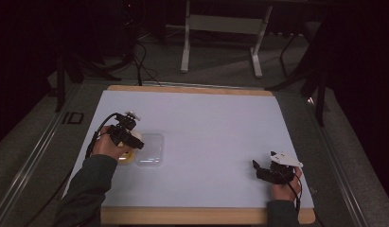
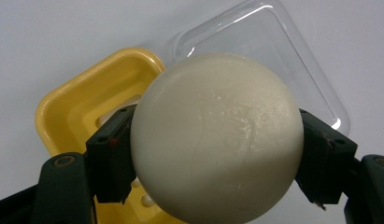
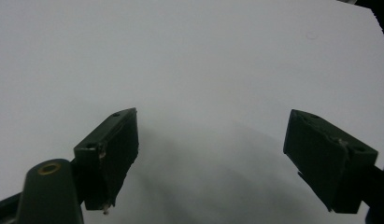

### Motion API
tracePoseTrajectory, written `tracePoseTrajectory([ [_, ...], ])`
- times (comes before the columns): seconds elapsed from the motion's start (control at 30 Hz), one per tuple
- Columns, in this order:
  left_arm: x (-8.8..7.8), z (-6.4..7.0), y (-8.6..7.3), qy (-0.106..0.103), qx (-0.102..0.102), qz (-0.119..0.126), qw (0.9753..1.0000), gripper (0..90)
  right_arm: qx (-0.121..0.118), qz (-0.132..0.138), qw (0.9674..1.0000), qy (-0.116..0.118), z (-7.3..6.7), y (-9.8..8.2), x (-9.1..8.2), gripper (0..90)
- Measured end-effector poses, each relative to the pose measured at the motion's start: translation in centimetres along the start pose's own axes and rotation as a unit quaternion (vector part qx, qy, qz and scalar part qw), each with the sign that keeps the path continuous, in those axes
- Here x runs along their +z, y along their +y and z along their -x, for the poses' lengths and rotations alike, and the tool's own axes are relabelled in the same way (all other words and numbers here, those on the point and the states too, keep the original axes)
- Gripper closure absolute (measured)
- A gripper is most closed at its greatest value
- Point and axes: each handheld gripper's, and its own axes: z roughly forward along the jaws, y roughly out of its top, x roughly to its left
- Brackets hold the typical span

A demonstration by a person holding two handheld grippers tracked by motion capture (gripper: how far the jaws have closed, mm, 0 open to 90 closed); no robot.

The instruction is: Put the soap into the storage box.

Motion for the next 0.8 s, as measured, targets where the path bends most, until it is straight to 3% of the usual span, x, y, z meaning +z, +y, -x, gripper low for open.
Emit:
tracePoseTrajectory([
  [0.5, 0.3, -1.6, -0.6, 0.006, -0.023, -0.010, 0.9997, 25.7, -0.001, 0.000, 1.0000, -0.001, 0.0, 0.0, 0.0, 17.6],
  [0.8, 1.0, -2.8, -1.1, 0.009, -0.032, -0.031, 0.9990, 25.7, -0.002, 0.000, 1.0000, -0.001, 0.0, 0.0, 0.0, 17.6],
])
